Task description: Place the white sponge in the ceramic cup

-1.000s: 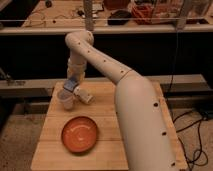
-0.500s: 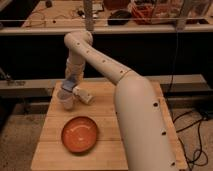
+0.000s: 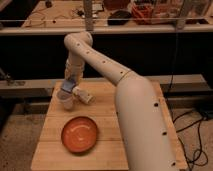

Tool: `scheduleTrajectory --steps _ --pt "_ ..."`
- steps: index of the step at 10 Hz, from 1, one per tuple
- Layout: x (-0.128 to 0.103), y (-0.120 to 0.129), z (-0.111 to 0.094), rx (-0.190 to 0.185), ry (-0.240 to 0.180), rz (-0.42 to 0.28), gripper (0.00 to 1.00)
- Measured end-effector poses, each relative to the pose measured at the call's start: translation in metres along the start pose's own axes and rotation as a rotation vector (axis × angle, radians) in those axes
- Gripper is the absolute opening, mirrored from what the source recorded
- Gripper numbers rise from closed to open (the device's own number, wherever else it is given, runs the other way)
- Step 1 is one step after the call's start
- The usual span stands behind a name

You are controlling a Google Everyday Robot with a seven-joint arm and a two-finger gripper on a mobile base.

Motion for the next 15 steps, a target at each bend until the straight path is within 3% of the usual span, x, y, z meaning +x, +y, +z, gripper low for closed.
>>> scheduleTrajectory --steps 15 --pt "-0.007 -0.002 0.012 0.019 -0.028 -0.09 0.01"
